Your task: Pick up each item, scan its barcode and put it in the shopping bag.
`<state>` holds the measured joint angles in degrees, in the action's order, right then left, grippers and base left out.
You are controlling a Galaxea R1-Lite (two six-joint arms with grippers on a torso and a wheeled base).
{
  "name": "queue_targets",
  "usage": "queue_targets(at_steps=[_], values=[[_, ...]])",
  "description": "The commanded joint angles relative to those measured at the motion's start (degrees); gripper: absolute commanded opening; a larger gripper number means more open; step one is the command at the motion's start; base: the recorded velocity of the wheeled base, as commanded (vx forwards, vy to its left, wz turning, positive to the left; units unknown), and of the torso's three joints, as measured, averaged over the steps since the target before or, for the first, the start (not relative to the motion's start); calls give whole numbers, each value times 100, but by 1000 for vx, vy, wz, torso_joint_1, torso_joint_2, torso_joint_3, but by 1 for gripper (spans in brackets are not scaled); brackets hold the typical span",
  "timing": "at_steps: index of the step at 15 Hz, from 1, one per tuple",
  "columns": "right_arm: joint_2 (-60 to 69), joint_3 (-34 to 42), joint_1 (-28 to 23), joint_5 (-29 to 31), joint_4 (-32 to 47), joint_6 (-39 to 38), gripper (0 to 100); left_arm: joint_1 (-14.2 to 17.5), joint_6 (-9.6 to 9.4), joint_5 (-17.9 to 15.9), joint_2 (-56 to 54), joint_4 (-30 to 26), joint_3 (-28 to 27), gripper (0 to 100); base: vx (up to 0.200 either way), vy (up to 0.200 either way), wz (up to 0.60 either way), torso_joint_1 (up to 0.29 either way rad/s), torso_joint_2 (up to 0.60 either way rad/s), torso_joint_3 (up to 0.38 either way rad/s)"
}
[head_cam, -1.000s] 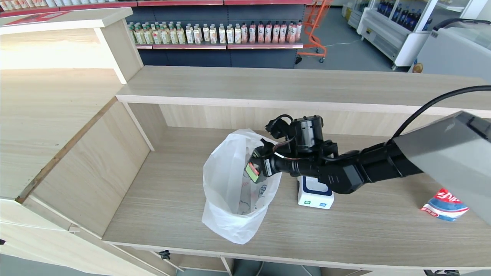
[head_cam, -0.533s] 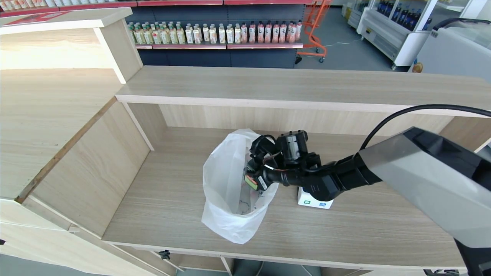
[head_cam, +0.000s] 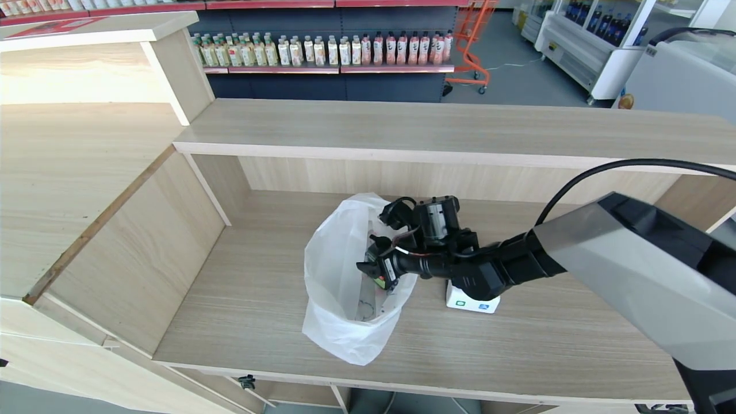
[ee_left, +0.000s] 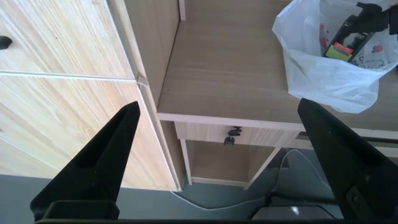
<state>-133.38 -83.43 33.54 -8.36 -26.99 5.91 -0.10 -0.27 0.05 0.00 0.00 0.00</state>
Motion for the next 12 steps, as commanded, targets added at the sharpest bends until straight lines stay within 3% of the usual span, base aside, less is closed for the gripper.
queue_targets(at_steps=[1,3,5,8,10,12], values=[[699,442,-14,-78,18,-1039,100,1,0,4,9,0,0,100,0,0,0,0,0,0],[1411,969,-225,-271,89,-1971,100,1,0,4,0,0,0,100,0,0,0,0,0,0],[1991,1417,-348,-333,194,-2331,100,1,0,4,0,0,0,100,0,0,0,0,0,0],[3960,2947,-945,-377,493,-2182,100,1,0,4,9,0,-9,100,0,0,0,0,0,0],[4751,3413,-1552,-324,818,-1558,100,1,0,4,9,0,0,100,0,0,0,0,0,0],[5296,3500,-2009,36,1284,-1461,100,1,0,4,9,0,0,100,0,0,0,0,0,0]])
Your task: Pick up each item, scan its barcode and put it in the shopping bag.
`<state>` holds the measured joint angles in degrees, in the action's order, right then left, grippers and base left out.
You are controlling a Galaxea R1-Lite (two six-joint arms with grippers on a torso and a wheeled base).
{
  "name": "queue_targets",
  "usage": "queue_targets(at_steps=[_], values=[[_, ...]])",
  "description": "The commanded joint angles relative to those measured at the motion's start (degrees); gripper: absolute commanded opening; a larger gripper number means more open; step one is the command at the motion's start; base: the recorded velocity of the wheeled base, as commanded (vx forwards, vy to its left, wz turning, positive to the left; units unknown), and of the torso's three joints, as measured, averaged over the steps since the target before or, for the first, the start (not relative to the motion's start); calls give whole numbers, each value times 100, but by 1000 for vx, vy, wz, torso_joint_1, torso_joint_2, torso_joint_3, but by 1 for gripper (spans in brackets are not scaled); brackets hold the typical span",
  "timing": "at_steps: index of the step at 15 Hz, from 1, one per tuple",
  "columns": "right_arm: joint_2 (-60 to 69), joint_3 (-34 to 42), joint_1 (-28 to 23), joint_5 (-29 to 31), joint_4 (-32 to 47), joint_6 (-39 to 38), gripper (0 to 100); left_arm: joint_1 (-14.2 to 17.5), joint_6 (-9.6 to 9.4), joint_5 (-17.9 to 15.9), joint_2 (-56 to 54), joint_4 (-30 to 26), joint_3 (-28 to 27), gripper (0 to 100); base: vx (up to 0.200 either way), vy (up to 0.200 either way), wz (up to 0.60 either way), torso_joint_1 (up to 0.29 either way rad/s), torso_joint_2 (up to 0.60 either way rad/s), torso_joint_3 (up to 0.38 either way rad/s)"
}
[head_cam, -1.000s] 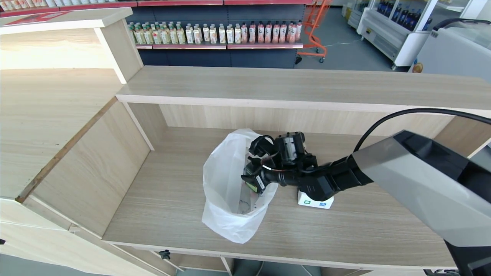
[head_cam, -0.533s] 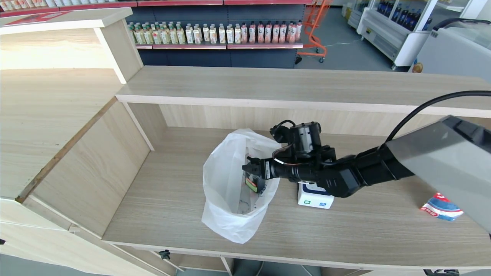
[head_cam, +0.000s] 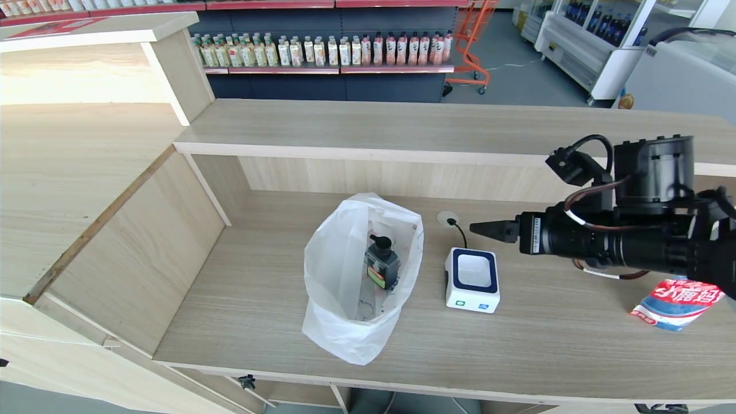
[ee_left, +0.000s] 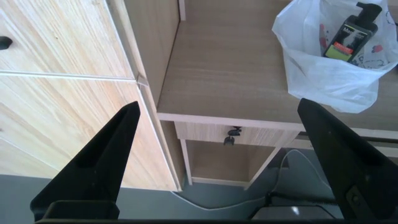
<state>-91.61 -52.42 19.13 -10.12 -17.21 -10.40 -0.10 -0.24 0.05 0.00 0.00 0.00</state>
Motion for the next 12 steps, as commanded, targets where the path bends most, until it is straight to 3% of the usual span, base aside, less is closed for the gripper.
queue_targets(at_steps=[1,5,8,12], values=[[1277,399,-682,572,447,143,100,1,-2,4,9,0,0,100,0,0,0,0,0,0],[1910,549,-928,818,1176,-498,100,1,-2,4,0,0,0,100,0,0,0,0,0,0],[2095,645,-1130,810,1475,-507,100,1,7,-5,9,0,0,100,0,0,0,0,0,0],[2042,672,-1359,818,1484,-744,100,1,7,-5,9,0,0,100,0,-200,0,4,4,1]])
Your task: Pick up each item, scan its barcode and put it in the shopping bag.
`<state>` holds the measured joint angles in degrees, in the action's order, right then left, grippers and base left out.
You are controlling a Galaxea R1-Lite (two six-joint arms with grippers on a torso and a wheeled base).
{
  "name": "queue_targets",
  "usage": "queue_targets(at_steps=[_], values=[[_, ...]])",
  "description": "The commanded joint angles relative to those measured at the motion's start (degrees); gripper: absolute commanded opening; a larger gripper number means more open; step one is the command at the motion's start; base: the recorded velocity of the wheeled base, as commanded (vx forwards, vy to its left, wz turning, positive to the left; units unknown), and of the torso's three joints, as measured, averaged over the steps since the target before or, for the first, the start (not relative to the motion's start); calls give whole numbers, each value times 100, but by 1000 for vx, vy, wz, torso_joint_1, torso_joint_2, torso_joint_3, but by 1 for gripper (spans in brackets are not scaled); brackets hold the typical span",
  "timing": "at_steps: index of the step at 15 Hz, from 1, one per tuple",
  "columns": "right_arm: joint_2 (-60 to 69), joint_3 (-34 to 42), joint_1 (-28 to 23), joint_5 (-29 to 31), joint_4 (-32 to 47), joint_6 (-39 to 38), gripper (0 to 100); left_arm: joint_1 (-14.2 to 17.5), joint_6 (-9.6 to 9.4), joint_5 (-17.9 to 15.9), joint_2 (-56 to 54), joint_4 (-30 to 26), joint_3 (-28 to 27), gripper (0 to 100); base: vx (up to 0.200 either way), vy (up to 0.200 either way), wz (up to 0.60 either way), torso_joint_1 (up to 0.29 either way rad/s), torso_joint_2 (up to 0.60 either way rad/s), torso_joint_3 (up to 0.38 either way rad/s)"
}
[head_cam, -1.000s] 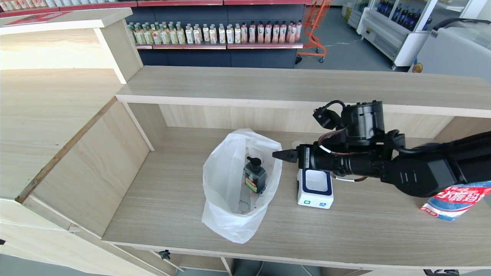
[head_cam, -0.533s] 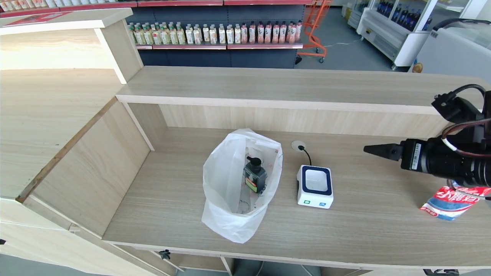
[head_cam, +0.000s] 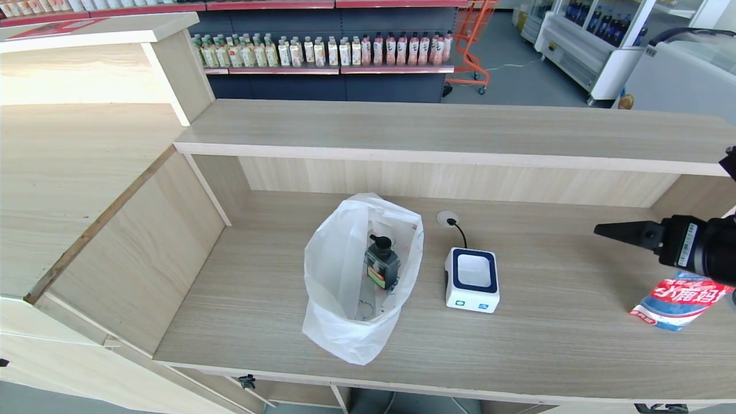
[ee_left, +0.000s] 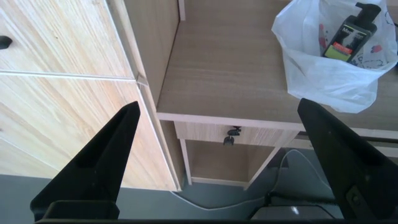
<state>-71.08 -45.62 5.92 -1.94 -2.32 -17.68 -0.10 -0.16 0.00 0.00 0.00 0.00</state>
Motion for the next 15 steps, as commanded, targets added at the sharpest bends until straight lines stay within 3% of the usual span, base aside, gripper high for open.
queue_targets(at_steps=[1,12,15], values=[[-55,-35,-39,0,3,-131,100,1,-2,9,9,0,0,100,0,-200,0,-2,7,2],[-37,-35,-56,9,144,-772,100,1,25,9,9,0,0,100,0,-200,0,2,2,1],[-99,-184,-74,18,205,-1326,100,1,60,18,9,0,0,100,0,-200,0,4,-4,4]])
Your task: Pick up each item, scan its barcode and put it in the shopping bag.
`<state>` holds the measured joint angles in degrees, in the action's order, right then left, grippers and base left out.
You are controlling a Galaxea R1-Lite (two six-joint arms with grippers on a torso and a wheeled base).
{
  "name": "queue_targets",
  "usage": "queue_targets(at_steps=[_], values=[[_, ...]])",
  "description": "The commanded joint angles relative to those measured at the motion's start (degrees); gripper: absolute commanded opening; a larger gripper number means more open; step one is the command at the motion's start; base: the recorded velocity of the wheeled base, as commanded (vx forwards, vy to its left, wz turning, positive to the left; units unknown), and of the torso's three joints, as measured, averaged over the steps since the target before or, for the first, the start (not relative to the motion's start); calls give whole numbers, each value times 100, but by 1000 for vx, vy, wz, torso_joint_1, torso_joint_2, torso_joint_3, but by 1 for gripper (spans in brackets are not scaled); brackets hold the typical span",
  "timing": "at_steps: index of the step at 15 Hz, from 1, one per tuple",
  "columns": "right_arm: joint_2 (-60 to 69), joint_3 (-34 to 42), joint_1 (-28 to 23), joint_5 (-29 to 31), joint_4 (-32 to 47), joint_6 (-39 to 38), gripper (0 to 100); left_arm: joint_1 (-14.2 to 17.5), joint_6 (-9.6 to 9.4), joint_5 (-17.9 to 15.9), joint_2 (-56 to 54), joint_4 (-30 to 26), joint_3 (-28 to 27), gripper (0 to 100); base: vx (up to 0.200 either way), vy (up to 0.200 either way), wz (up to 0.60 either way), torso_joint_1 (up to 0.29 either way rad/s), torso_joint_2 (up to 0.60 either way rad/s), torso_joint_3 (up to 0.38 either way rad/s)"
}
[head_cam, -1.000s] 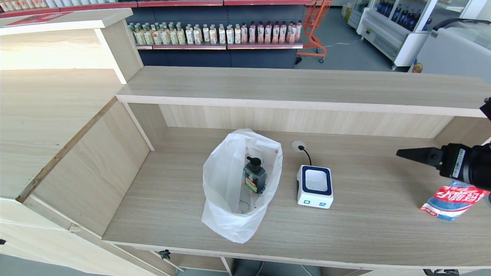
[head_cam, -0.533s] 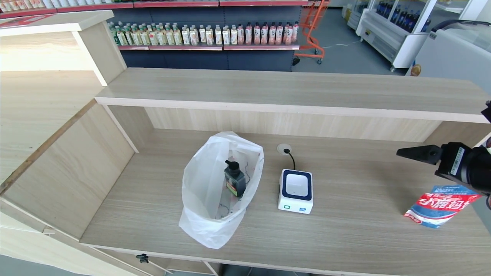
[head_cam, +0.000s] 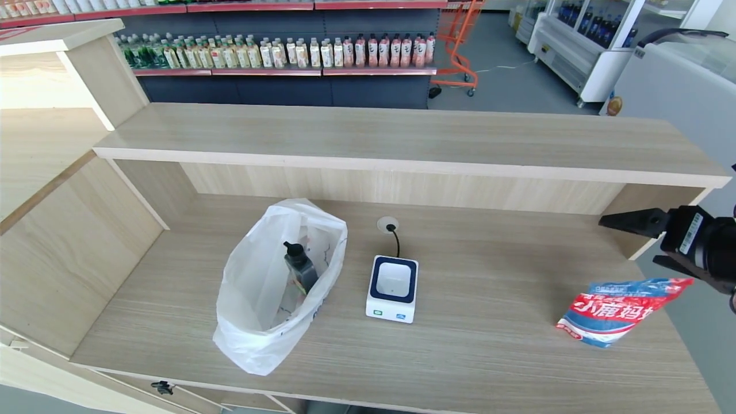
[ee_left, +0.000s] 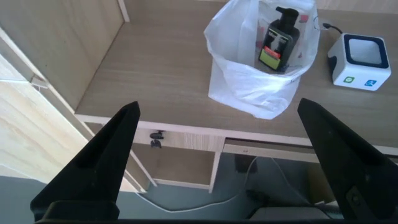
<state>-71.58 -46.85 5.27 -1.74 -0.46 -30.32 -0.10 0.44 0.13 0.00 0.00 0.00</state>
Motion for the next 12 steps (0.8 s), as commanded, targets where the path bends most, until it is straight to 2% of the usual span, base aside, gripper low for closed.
queue_targets(at_steps=[1,2,4,6,8,10,12], values=[[-66,-149,-8,-1,152,-255,100,1,-9,-5,9,0,0,100,0,-200,0,2,7,7],[-84,-263,-8,-1,354,-519,100,1,-26,-5,9,0,0,100,0,-200,0,2,2,2],[-286,-703,1,166,934,-1266,100,1,-53,-5,9,0,0,100,0,0,0,0,0,0],[-866,-1397,9,543,1751,-2426,100,1,-44,-5,9,0,0,100,0,0,0,0,0,0],[-1147,-1687,27,561,2121,-2822,100,1,-44,-5,9,0,0,100,0,0,0,0,0,0],[-1314,-1722,53,587,2437,-2848,100,1,-44,-5,9,0,0,100,0,0,0,0,0,0],[-1842,-1687,97,974,2525,-2936,100,1,-44,-5,9,0,0,100,0,0,0,0,0,0]])
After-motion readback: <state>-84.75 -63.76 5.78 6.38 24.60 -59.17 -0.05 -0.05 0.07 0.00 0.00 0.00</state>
